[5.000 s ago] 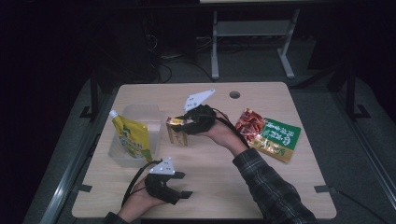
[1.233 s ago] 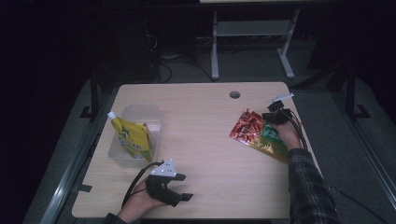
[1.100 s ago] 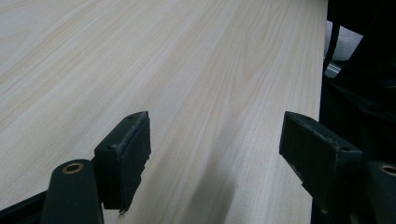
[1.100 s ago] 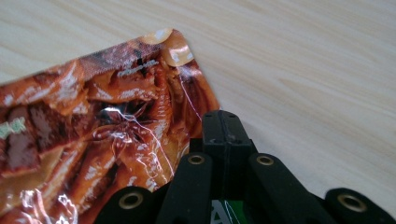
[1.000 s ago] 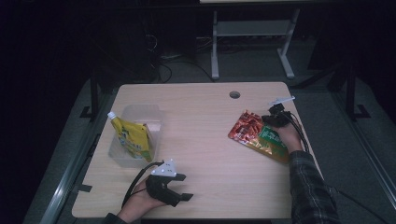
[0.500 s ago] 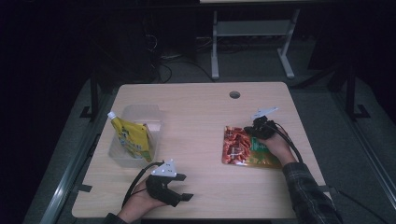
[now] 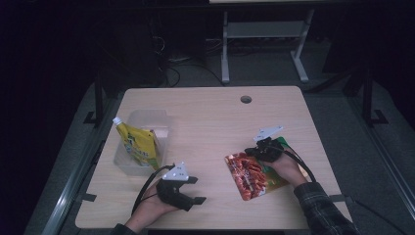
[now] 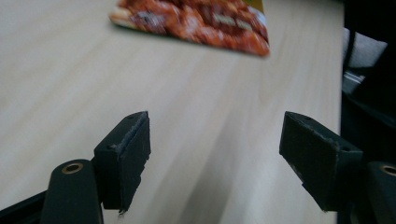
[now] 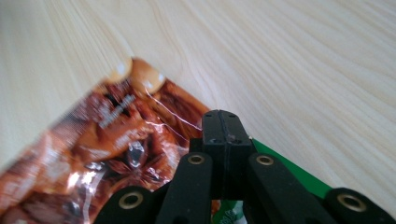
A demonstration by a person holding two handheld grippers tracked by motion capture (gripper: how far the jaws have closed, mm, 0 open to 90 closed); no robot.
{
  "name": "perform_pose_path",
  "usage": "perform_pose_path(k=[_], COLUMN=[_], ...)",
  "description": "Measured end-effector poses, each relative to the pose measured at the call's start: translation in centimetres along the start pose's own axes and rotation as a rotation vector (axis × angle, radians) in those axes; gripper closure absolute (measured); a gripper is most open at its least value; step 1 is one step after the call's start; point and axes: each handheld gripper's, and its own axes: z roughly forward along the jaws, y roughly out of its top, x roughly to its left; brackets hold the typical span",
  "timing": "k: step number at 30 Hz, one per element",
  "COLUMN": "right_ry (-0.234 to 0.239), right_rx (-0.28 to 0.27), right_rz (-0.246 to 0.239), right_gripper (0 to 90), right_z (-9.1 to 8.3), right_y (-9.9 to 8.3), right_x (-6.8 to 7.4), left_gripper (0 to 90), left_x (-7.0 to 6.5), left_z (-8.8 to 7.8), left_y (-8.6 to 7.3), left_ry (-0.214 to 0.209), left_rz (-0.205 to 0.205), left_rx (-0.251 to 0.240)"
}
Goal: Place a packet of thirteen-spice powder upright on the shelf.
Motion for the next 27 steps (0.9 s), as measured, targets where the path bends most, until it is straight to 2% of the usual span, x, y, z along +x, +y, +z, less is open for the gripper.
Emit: perform_pose_path(k=[2,4,7,9,13,15,17,19,21,27], right_ry=[-0.017,-0.017,-0.027,-0.038,-0.073,-0.076,-0.093,-0.094,-0.094,-0.098], right_rx=[-0.016,-0.03,-0.029,-0.015,-0.033,-0.035,-0.03,-0.037,-0.041,-0.042], right_rz=[0.01,0.033,0.064,0.093,0.118,0.136,0.134,0.139,0.138,0.139], right_gripper=[81.6,74.4,61.9,55.0,44.2,41.3,39.7,38.6,37.9,35.5], right_z=[-0.6,-1.2,-2.1,-2.8,-4.3,-5.1,-5.7,-6.3,-6.9,-7.9], right_y=[-0.1,-0.3,-0.9,-1.3,-2.5,-3.0,-3.4,-3.8,-4.2,-5.0], right_x=[-0.1,-0.2,-0.6,-0.8,-1.1,-1.1,-1.1,-0.9,-0.8,-0.3], left_gripper=[24.1,24.2,24.2,23.8,21.6,19.6,18.9,18.4,17.7,16.0], left_x=[0.4,1.0,1.7,2.2,3.0,3.3,3.7,4.1,4.4,5.1], left_z=[0.6,1.5,3.1,4.7,7.8,9.3,10.7,11.9,12.9,15.6], left_y=[0.9,1.9,3.4,4.7,6.6,7.3,7.9,8.5,9.1,10.2], left_ry=[0.009,0.014,0.016,0.017,-0.003,-0.005,-0.032,-0.036,-0.035,-0.056], left_rz=[-0.005,0.008,0.024,0.043,0.054,0.058,0.058,0.06,0.074,0.077], left_rx=[-0.018,-0.024,-0.012,0.001,0.017,0.037,0.055,0.063,0.076,0.109])
